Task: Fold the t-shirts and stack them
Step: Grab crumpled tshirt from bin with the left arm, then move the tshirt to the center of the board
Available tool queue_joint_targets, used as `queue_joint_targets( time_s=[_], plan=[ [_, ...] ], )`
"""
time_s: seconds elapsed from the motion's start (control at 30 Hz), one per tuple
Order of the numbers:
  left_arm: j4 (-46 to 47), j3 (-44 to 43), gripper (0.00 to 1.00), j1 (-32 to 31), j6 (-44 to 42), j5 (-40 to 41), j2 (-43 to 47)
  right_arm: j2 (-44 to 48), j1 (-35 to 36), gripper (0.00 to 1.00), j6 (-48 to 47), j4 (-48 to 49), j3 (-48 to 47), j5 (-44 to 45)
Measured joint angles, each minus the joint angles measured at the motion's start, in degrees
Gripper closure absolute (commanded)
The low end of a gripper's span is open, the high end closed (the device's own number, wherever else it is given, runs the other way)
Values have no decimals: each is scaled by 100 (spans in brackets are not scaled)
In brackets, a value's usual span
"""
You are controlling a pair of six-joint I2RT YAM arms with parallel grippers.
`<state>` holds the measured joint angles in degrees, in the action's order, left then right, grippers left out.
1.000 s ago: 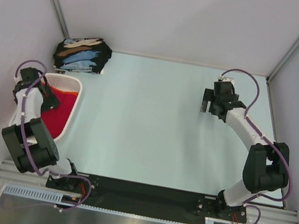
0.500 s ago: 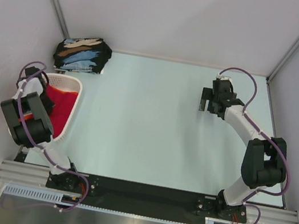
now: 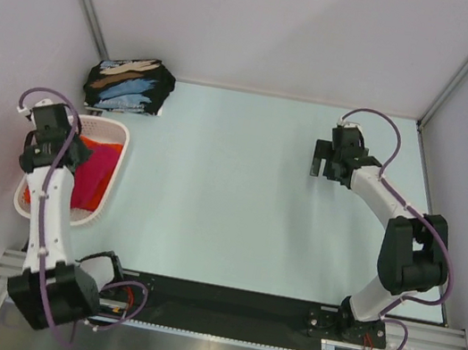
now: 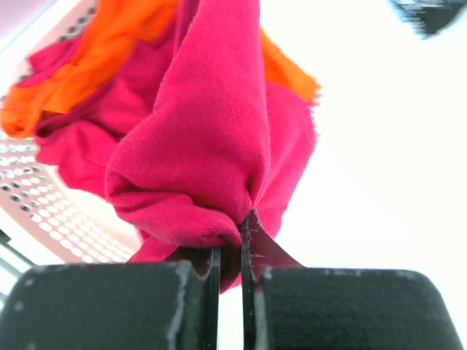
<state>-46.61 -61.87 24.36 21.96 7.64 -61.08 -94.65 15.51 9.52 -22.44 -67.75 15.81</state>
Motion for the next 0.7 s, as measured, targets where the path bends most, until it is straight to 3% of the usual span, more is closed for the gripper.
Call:
queue_joint_targets(
  time_s=[0.13, 0.23, 0.33, 0.7],
  plan=[
    [-37, 243, 100, -595, 411, 35, 750, 0, 2, 0, 0, -4, 4, -87],
    [249, 774, 100, -898, 837, -393, 1482, 4, 2, 0, 24, 2, 26, -138],
    [474, 776, 100, -1158, 1128, -907, 1836, 50, 2, 0, 63, 11, 129, -181],
    [1576, -1386, 100, -3672, 1215, -2107, 74, 699, 0, 0, 98, -7, 811, -94]
  ],
)
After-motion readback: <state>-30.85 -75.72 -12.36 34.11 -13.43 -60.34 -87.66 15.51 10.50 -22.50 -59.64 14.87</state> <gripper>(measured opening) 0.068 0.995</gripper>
